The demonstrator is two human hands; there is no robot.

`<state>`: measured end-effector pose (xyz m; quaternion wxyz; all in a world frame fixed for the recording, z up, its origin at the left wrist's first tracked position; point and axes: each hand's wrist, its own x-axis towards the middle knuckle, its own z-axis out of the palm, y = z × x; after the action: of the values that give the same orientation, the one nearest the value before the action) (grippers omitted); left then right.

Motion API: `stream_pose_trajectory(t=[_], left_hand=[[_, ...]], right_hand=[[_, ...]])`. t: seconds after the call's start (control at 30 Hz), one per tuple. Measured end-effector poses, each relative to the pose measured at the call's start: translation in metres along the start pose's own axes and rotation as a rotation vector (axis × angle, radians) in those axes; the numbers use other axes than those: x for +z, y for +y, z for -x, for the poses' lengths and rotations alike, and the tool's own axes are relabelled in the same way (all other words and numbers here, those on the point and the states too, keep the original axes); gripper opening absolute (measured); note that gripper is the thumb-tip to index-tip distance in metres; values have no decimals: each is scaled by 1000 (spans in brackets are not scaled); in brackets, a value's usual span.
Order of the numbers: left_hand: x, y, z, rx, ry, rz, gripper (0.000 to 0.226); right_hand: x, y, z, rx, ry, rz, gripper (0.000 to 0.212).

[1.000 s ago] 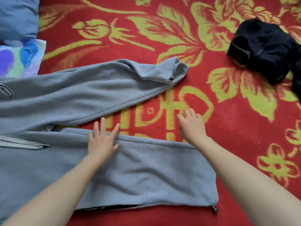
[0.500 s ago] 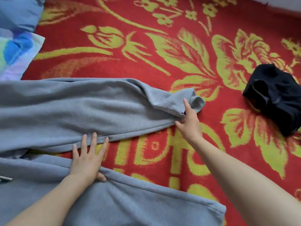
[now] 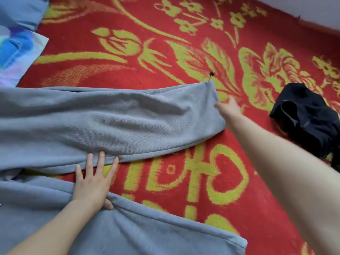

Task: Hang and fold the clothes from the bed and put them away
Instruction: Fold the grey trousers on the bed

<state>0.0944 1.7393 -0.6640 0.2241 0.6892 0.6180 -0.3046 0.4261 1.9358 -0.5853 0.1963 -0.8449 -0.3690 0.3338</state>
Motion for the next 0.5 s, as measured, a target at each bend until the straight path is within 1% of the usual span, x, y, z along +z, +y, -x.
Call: stream_pose_trajectory(t=[0.07,0.13,0.17,0.23,0.3,0.33,0.37,0.43,0.5], left_hand=[[0,0,1,2,7,3,136],[-1,-2,1,7,15,8,136],[-1,-3,0,12,20,7,136],[-1,-3,1,20,21,13,137],[0,-3,-1,23,34,22,138],[0,-5,-1,28,43,16,138],[0,-7,0,35,52,14,138],[4,-13,1,53,105,19,138],[7,-18,7,78,185,81,136]], right_hand=[[10,33,7,141,3,19,68],[17,54,13,232,67,-14,71],[19,61,13,242,103,-45,74],[21,72,15,200,160,-167,75],[22,72,15,204,154,-404,65],[22,70,17,244,115,-525,57],[22,67,19,278,67,-597,51],[25,64,25,312,9,-589,39],[25,70,32,311,50,-567,32]])
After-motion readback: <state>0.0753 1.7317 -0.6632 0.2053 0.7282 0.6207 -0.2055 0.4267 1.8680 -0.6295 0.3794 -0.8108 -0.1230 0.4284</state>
